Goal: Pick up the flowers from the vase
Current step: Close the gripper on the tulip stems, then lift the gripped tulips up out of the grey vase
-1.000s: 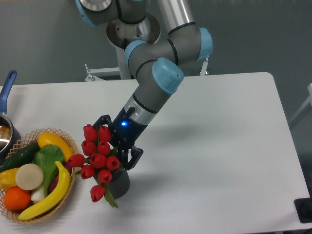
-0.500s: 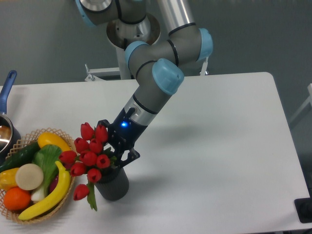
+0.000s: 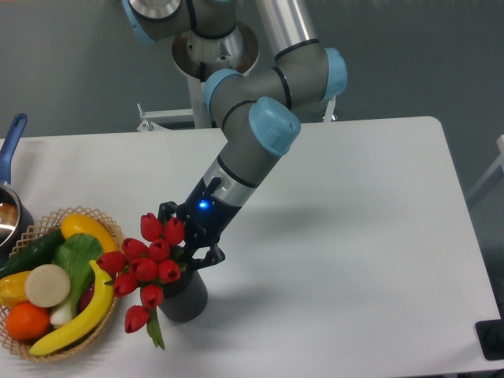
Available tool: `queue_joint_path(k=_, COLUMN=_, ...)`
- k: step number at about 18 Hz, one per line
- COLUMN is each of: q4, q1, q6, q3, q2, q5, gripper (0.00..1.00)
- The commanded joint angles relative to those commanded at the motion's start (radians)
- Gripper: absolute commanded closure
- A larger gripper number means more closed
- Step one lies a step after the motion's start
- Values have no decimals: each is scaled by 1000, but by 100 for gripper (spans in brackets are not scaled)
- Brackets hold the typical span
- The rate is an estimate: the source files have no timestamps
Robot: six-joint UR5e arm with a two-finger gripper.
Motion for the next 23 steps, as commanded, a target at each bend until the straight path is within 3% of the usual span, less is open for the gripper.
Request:
queue_joint_path(k=9, q4=0, q1=29, q6=-14, q3=15, q2=17, q5=-32, gripper=83)
queue_joint_path(k=23, q4=-3, q1=52, q6=-118, q3=17, q2=115, q5=-113, gripper=82)
